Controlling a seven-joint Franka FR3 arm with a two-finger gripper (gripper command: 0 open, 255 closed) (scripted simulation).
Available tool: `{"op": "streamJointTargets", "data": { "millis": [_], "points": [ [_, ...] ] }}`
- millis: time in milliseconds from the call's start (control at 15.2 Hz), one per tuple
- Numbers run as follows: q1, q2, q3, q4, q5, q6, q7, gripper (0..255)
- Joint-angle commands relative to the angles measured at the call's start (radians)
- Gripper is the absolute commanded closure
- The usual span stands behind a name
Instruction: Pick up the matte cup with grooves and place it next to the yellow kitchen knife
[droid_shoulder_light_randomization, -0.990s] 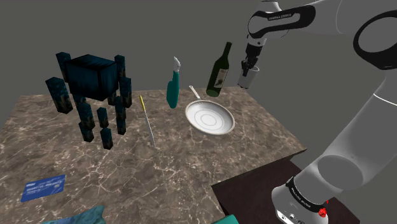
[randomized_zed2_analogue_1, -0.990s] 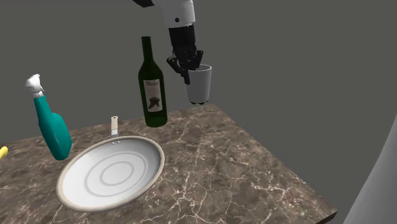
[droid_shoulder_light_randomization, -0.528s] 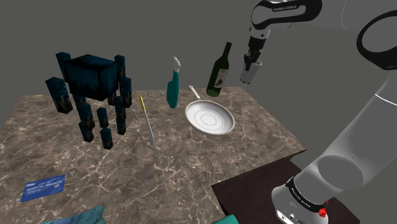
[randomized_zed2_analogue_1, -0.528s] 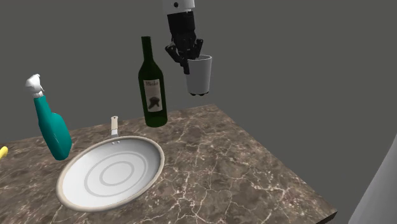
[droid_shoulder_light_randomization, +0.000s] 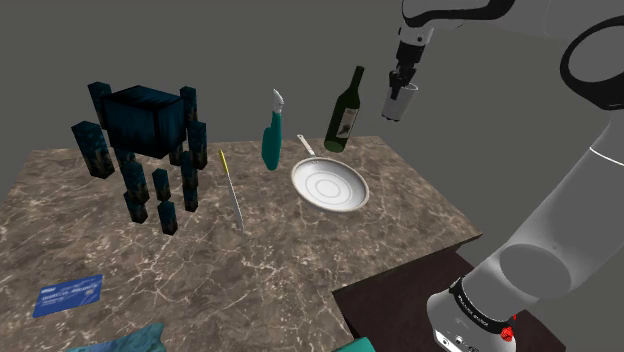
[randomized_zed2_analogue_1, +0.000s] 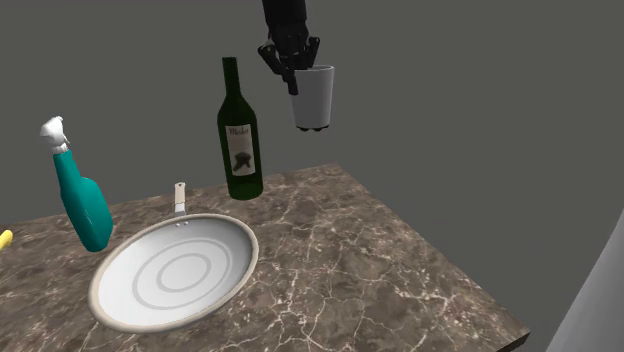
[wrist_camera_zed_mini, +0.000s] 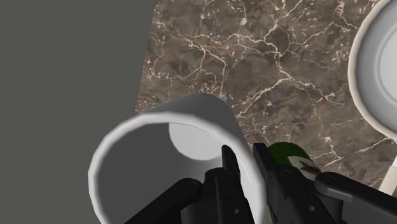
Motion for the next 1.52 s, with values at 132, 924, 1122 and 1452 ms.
{"op": "streamJointTargets", "data": {
  "millis": [132, 924, 1122, 1452],
  "points": [
    [-0.001, 0.002, 0.0, 0.046, 0.001, -0.044, -0.006, 255],
    [0.137, -0.242, 0.13, -0.239, -0.022, -0.033, 0.268, 255],
    [0.168, -0.281, 0.169, -0.28, -0.015, -0.038, 0.337, 255],
    [0.219, -0.327, 0.239, -0.326, 0.006, -0.05, 0.452, 255]
  ]
}}
